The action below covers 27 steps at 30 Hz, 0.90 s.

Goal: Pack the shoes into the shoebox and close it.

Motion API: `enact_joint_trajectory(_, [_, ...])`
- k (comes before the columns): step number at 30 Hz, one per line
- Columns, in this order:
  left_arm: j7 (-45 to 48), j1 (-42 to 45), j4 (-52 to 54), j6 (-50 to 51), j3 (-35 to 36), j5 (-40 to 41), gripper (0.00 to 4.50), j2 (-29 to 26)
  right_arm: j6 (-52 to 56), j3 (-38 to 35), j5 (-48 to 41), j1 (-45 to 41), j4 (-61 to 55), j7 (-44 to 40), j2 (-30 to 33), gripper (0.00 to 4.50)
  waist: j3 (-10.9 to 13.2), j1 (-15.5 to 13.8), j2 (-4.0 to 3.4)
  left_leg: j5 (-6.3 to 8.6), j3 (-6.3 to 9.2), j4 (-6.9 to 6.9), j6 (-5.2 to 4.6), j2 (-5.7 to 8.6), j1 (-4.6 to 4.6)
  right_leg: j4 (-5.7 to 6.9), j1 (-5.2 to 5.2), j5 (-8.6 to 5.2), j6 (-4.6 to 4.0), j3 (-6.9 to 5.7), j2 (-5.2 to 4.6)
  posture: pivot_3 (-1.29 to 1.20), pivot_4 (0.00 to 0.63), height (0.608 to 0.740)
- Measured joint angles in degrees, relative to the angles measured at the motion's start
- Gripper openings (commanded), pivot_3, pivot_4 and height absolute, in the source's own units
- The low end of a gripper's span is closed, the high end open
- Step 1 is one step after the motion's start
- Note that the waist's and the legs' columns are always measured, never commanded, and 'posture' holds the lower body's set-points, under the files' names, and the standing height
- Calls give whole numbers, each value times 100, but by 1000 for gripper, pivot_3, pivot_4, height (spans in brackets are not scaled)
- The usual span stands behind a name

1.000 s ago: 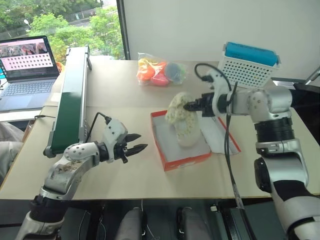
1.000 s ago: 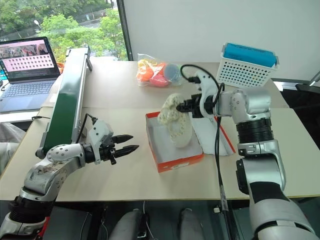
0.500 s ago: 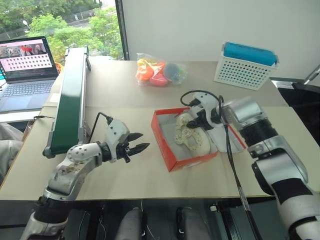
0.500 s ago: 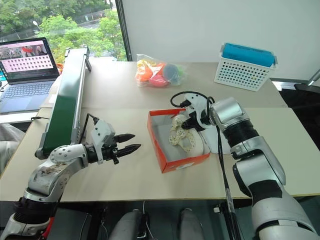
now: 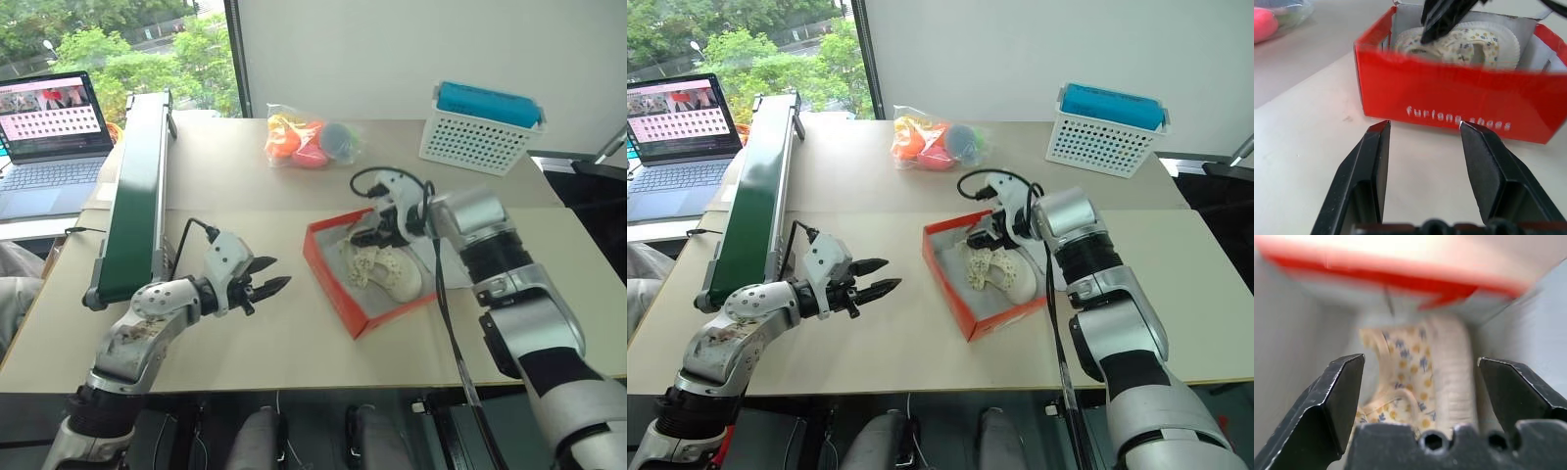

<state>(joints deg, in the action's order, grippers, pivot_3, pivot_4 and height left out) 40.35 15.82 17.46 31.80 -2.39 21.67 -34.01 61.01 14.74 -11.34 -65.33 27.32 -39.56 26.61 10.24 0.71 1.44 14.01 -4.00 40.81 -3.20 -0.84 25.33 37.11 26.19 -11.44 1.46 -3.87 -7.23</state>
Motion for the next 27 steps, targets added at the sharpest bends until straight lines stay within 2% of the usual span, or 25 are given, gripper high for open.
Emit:
enact_joint_trajectory(7, [-358, 266, -414, -200, 193, -137, 2387, 328, 305, -191, 14, 143, -1372, 353, 24, 4473, -1, -13, 1, 0, 1, 1, 0, 1, -1, 0, -3, 0, 0, -2, 0, 0, 150, 699])
enact_joint_trajectory(10, [-1144, 608, -982, -347, 604, -277, 2387, 816, -250, -254, 46, 763, -2268, 428, 77, 4473, -2, -52, 3, 0, 6, 4, -1, 4, 2, -2, -5, 2, 3, -6, -1, 0, 150, 699])
enact_joint_trajectory(12, [-2126, 1034, -1504, -406, 1093, -486, 2387, 1120, -1050, -390, -12, 1597, -3283, 295, 189, 4473, -3, -89, 6, 1, 8, 6, -2, 4, 4, -3, -5, 2, 5, -9, -2, 0, 150, 699])
enact_joint_trajectory(15, [-3084, 1290, -1935, -439, 1662, -757, 2387, 1168, -1560, -496, -144, 2371, -4088, 98, 279, 4473, -5, -61, 9, 1, 2, 7, -2, 6, 2, -2, -7, 5, 8, -3, -7, 0, 150, 699])
enact_joint_trajectory(18, [-3884, 1335, -2319, -540, 1960, -1048, 3139, 1280, -1933, -493, -187, 3191, -4692, 20, 356, 4500, -11, -69, 18, 1, 2, 9, -2, 5, -4, 0, -10, 6, 8, -5, -7, 0, 150, 699])
enact_joint_trajectory(21, [-4255, 1330, -2562, -538, 2125, -1182, 4336, 1320, -1991, -373, -279, 3758, -5023, 10, 223, 4500, -12, -75, 20, 0, 4, 11, 0, 3, -5, 1, -10, 7, 5, -6, -6, 0, 150, 699])
enact_joint_trajectory(22, [-4292, 1326, -2578, -544, 2126, -1244, 4482, 1319, -1990, -351, -344, 3876, -5071, 10, 136, 4500, -12, -76, 21, 0, 4, 12, 1, 4, -5, 2, -10, 8, 5, -6, -6, 0, 150, 699])
enact_joint_trajectory(27, [-4309, 1307, -2577, -554, 2108, -1263, 4482, 1321, -2020, -380, -520, 4022, -5170, 25, -42, 4500, -16, -90, 27, -1, 4, 11, 2, 4, -5, -1, -10, 8, 5, -7, -6, 0, 150, 699])
